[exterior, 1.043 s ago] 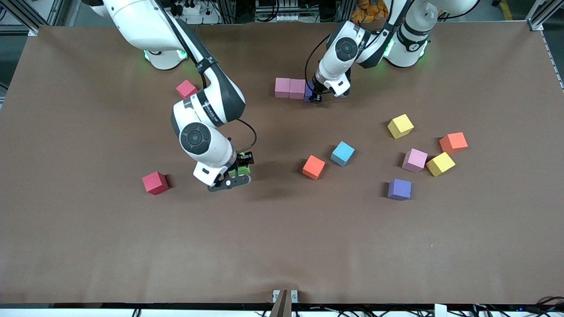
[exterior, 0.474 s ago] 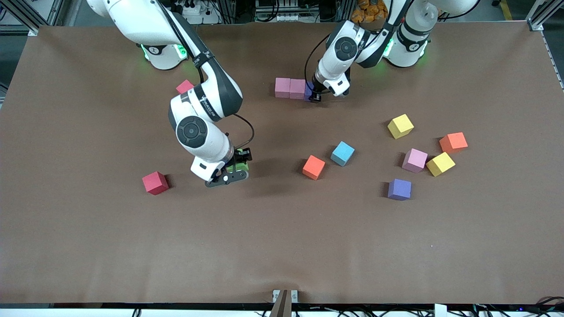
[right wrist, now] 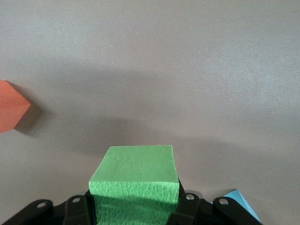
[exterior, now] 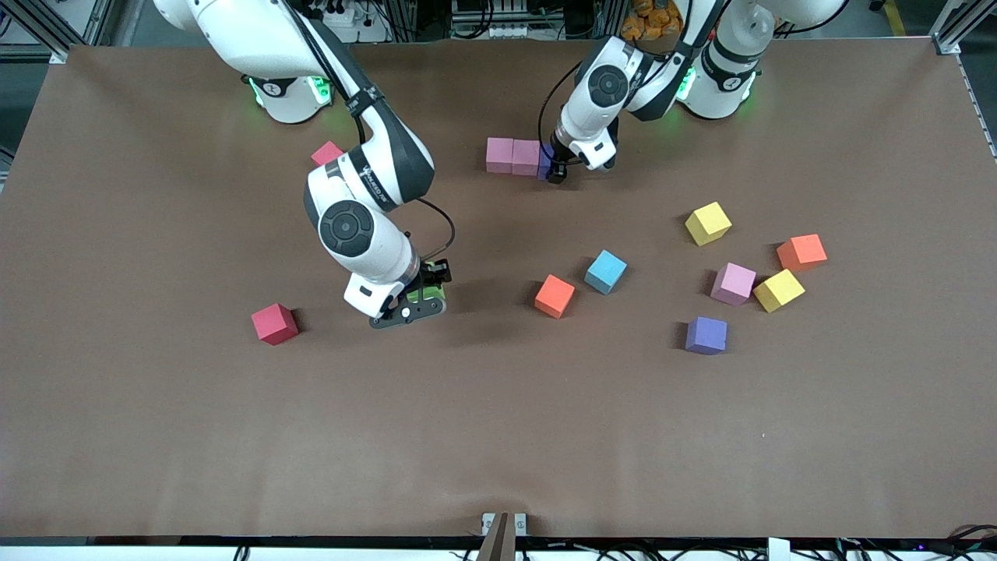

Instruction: Form number 2 with 11 blocks

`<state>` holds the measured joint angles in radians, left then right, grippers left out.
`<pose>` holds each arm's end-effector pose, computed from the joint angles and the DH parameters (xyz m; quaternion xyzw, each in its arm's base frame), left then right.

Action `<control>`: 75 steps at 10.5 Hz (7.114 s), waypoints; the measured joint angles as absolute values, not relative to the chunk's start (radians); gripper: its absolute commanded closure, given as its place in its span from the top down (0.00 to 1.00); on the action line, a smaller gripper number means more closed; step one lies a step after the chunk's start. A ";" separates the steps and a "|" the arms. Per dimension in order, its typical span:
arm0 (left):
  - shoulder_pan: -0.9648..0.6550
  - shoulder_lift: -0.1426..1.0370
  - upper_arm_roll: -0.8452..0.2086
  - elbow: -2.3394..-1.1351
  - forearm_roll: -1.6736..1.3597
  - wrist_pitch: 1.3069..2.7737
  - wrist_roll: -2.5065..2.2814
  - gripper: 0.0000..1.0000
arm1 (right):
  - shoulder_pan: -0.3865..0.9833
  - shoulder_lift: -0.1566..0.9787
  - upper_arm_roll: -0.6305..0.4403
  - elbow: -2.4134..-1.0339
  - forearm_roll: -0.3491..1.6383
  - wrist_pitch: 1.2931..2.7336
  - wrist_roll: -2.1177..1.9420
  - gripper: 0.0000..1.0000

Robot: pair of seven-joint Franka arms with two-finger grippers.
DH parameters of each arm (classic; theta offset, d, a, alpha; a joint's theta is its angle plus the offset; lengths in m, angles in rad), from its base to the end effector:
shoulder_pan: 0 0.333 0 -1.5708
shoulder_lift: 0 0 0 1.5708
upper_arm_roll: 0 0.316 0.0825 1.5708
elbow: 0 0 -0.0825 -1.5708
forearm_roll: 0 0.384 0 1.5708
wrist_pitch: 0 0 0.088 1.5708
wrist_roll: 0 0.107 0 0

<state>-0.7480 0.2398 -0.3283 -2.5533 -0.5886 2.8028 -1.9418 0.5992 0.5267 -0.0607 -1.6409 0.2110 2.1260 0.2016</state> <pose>0.2287 -0.3846 0.1827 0.7474 0.6503 -0.1357 0.0091 0.5749 0.3599 0.3077 -0.9906 -0.1142 0.0448 0.0610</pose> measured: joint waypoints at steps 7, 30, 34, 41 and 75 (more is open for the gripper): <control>-0.748 0.245 -0.339 -2.549 -0.574 2.804 -1.967 1.00 | 0.599 0.527 -0.061 -1.641 0.211 2.128 0.202 0.00; -0.738 0.157 -0.265 -2.441 -0.523 2.511 -1.993 1.00 | 0.632 0.525 -0.056 -1.641 0.211 2.135 0.272 0.00; -0.731 0.121 -0.162 -2.341 -0.472 2.369 -2.008 1.00 | 0.671 0.526 -0.055 -1.641 0.211 2.142 0.317 0.00; -0.607 0.054 0.011 -2.105 -0.393 2.101 -1.884 1.00 | 0.886 0.527 -0.053 -1.647 0.212 2.177 0.581 0.00; -0.173 0.072 0.090 -1.622 0.029 1.713 -0.312 1.00 | 1.168 0.729 -0.050 -1.624 0.212 2.384 1.052 0.00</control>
